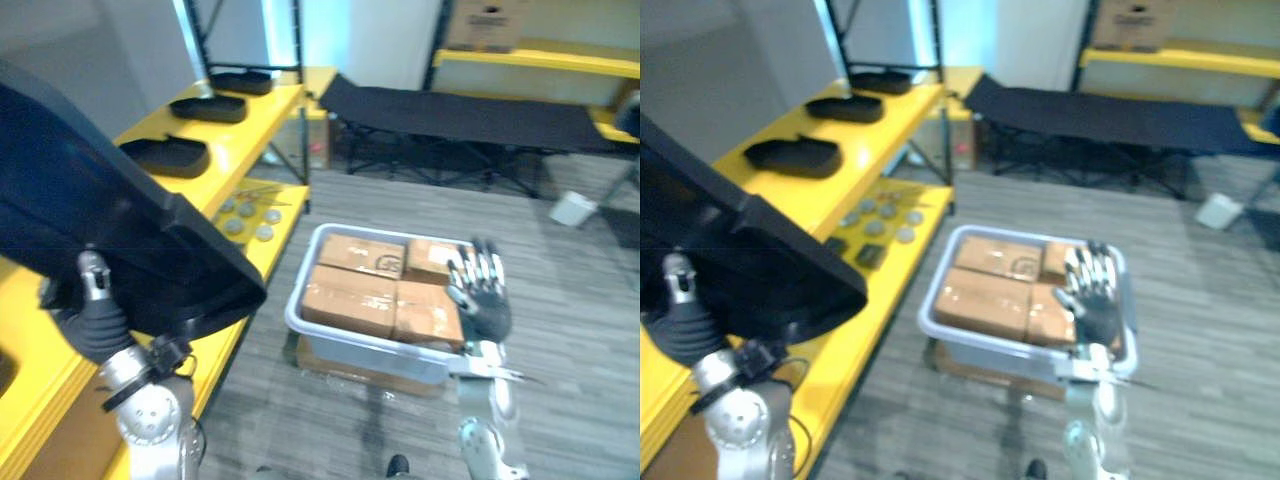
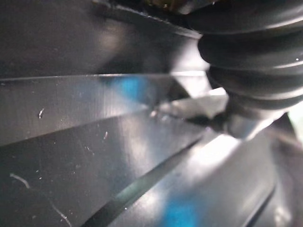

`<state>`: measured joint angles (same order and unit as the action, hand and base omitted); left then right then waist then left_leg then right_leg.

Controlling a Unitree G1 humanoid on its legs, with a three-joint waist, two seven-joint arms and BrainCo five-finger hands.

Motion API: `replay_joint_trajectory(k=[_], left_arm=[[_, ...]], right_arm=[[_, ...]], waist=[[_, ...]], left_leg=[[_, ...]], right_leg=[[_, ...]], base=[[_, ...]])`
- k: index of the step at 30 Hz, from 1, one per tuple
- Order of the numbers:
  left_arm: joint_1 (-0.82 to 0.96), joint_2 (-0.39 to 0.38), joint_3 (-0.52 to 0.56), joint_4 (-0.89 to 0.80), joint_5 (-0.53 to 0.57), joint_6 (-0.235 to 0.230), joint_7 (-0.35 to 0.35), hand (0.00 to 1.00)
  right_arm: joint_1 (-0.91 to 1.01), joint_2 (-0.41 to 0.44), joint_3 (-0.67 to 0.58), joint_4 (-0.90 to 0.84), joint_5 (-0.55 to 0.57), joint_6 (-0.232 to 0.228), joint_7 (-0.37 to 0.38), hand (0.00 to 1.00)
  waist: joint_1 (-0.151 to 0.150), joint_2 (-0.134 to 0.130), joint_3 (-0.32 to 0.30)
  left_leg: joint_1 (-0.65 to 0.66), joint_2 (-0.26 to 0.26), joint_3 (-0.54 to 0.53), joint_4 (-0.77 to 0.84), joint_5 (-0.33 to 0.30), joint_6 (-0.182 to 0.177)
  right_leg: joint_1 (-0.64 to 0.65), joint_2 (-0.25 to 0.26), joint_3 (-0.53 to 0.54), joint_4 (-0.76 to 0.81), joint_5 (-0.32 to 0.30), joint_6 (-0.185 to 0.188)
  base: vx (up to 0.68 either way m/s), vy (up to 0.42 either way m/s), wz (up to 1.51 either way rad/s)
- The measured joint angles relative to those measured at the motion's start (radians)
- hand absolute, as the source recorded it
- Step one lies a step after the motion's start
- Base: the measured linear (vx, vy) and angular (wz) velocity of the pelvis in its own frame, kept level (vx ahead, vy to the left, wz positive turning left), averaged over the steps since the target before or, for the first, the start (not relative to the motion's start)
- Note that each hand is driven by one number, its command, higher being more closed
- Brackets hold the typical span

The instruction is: Walk over and take plastic housings, then place them on the shelf

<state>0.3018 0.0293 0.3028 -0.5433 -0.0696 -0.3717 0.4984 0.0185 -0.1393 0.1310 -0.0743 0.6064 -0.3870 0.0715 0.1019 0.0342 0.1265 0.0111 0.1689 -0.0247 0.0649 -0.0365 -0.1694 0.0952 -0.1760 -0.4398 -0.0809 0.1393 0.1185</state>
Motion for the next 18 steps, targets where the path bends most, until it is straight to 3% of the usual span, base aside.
replay_joint_trajectory(k=[5, 8, 10, 12, 13, 14, 16, 17, 18], left_arm=[[0.125, -0.058, 0.061, -0.003, -0.056, 0.004, -0.042, 1.0], [0.134, -0.063, 0.08, -0.004, -0.104, -0.028, -0.145, 1.0], [0.135, -0.064, 0.08, -0.019, -0.116, -0.055, -0.176, 1.0], [0.131, -0.063, 0.08, -0.036, -0.123, -0.083, -0.207, 1.0], [0.13, -0.061, 0.079, -0.055, -0.123, -0.094, -0.222, 1.0], [0.12, -0.043, 0.073, -0.068, -0.124, -0.107, -0.24, 1.0], [0.083, 0.007, 0.056, -0.072, -0.123, -0.109, -0.27, 1.0], [0.053, 0.043, 0.028, -0.072, -0.125, -0.109, -0.29, 1.0], [0.045, 0.051, 0.02, -0.072, -0.127, -0.107, -0.298, 1.0]], right_arm=[[-0.135, -0.013, 0.063, 0.061, -0.037, 0.029, -0.078, 0.0], [-0.146, -0.012, 0.069, 0.065, -0.112, 0.075, -0.156, 0.0], [-0.145, -0.012, 0.071, 0.065, -0.156, 0.087, -0.164, 0.0], [-0.145, -0.013, 0.073, 0.065, -0.177, 0.091, -0.165, 0.0], [-0.144, -0.013, 0.074, 0.064, -0.179, 0.092, -0.164, 0.0], [-0.14, -0.013, 0.072, 0.062, -0.178, 0.092, -0.165, 0.0], [-0.108, -0.017, 0.057, 0.048, -0.177, 0.092, -0.164, 0.0], [-0.077, -0.018, 0.04, 0.043, -0.178, 0.09, -0.165, 0.0], [-0.069, -0.019, 0.033, 0.044, -0.178, 0.09, -0.164, 0.0]], waist=[[0.074, 0.0, 0.003], [0.086, -0.01, 0.009], [0.105, -0.008, 0.012], [0.103, -0.005, 0.015], [0.099, -0.004, 0.017], [0.087, -0.004, 0.029], [0.049, -0.021, 0.043], [0.047, -0.031, 0.043], [0.047, -0.035, 0.048]], left_leg=[[-0.013, -0.032, -0.091, 0.02, 0.002, 0.006], [-0.049, -0.061, -0.101, 0.038, 0.013, 0.044], [-0.056, -0.07, -0.101, 0.033, 0.021, 0.054], [-0.073, -0.076, -0.102, 0.035, 0.027, 0.055], [-0.081, -0.083, -0.109, 0.041, 0.028, 0.056], [-0.084, -0.097, -0.137, 0.048, 0.028, 0.057], [-0.091, -0.131, -0.205, 0.046, 0.047, 0.051], [-0.101, -0.145, -0.239, 0.044, 0.059, 0.044], [-0.106, -0.149, -0.245, 0.043, 0.066, 0.041]], right_leg=[[0.074, -0.018, -0.112, 0.0, -0.015, 0.018], [0.147, -0.041, -0.236, 0.0, -0.056, 0.034], [0.16, -0.052, -0.265, 0.009, -0.07, 0.05], [0.156, -0.069, -0.276, 0.051, -0.099, 0.058], [0.138, -0.084, -0.251, 0.104, -0.135, 0.059], [0.119, -0.082, -0.158, 0.162, -0.196, 0.053], [0.1, -0.071, -0.034, 0.245, -0.286, 0.032], [0.082, -0.071, 0.016, 0.283, -0.318, 0.006], [0.081, -0.07, 0.024, 0.287, -0.319, 0.011]], base=[[0.05, 0.015, 0.66], [-0.02, 0.004, 1.03], [-0.01, 0.028, 0.7], [0.02, 0.049, 0.53], [0.05, 0.053, 0.49], [0.05, 0.049, 0.63], [0.03, -0.057, 1.08], [0.06, -0.093, 1.06], [0.06, -0.066, 0.72]])
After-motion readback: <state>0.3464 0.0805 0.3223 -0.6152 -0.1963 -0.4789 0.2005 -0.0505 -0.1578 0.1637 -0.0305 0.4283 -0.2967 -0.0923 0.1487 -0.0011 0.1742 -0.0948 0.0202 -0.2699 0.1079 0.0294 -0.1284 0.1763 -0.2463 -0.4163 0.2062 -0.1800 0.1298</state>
